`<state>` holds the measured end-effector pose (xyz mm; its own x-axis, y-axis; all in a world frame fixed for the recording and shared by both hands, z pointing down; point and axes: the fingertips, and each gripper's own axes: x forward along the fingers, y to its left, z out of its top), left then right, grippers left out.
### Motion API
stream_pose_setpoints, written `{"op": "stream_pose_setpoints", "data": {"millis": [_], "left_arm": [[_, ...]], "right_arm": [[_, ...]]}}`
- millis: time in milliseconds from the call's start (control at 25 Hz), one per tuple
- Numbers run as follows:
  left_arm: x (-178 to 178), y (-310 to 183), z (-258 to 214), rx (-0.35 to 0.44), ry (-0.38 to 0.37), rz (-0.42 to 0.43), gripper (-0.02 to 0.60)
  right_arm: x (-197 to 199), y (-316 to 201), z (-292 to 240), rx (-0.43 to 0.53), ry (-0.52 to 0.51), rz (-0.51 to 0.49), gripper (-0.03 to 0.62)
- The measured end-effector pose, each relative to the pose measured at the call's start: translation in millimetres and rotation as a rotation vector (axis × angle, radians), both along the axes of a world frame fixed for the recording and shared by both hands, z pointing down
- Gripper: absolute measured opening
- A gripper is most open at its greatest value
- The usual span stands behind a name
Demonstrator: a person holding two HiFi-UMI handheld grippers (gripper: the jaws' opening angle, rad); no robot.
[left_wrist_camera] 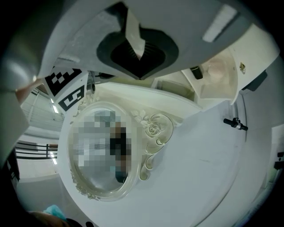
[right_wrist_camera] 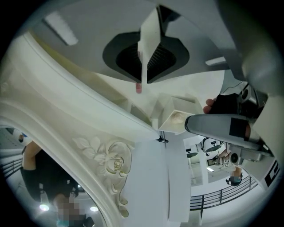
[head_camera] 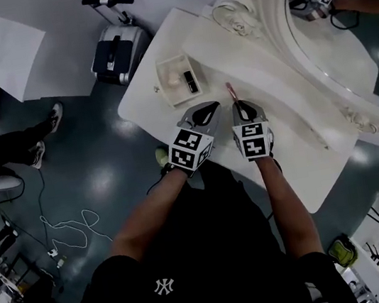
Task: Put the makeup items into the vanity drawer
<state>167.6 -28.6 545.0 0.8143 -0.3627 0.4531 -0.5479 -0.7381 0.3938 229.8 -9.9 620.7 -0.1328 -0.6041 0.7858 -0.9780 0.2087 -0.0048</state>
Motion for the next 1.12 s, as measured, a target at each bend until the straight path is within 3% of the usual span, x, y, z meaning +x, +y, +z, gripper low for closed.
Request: {"op": "stream_pose_setpoints", "data": {"millis": [640, 1120], "left_arm": [[13.0, 1.0, 29.2, -0.050, -0.022, 0.002, 0.000], [6.3, 0.9, 27.9, -0.060, -0.019, -0.006, 0.000]], "right_arm": [[15.0, 5.0, 43.0, -0.093, 0.010, -0.010, 0.097], [13.9, 13.7, 51.4, -0.165, 0.012, -0.006, 0.061]]}}
